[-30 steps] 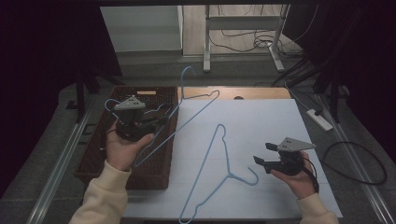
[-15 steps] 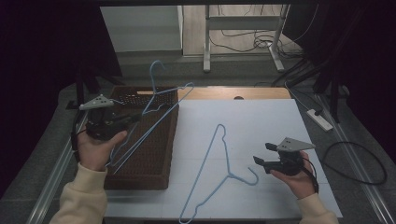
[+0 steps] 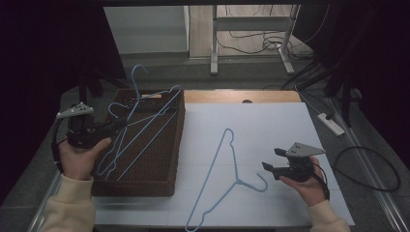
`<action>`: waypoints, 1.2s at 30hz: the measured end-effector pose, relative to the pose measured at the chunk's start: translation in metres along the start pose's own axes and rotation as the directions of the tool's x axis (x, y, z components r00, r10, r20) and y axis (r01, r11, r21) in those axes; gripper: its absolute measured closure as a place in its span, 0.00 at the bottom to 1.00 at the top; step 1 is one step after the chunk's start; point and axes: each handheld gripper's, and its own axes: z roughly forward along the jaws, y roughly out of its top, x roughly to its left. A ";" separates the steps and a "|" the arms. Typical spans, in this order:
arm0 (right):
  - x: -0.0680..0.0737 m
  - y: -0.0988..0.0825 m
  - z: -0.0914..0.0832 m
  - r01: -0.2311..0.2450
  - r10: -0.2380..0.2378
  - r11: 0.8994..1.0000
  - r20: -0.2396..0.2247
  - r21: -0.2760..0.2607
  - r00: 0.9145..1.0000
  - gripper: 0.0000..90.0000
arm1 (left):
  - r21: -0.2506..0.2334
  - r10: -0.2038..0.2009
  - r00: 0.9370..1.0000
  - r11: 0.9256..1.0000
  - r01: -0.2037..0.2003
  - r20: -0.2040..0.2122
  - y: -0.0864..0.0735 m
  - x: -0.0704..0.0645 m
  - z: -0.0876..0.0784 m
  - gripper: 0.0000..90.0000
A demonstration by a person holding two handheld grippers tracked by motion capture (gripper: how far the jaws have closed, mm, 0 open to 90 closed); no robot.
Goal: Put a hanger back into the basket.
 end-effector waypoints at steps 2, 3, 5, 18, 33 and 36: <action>0.000 0.000 0.000 0.000 0.000 1.000 0.000 0.001 1.000 0.31 | 0.000 -0.005 1.000 1.000 0.005 0.000 -0.001 0.001 0.001 0.98; 0.000 0.000 0.000 0.000 0.000 1.000 0.000 0.001 1.000 0.31 | 0.007 -0.011 1.000 1.000 0.011 -0.005 -0.003 0.005 0.003 0.98; 0.000 0.000 0.000 0.001 -0.001 1.000 0.002 0.002 1.000 0.31 | 0.015 -0.015 1.000 1.000 0.015 -0.010 -0.006 0.009 0.006 0.98; 0.000 0.000 0.001 0.001 -0.001 1.000 0.000 0.002 1.000 0.31 | 0.097 -0.027 1.000 0.995 0.027 0.003 -0.022 0.026 0.036 0.98; 0.000 0.000 0.000 0.002 -0.002 1.000 0.000 0.003 1.000 0.31 | 0.200 -0.032 0.998 0.979 0.043 -0.059 -0.038 0.042 0.063 0.98; 0.000 0.000 0.001 0.003 -0.003 1.000 0.000 0.004 1.000 0.31 | 0.239 -0.020 0.995 0.970 0.042 -0.096 -0.040 0.042 0.067 0.98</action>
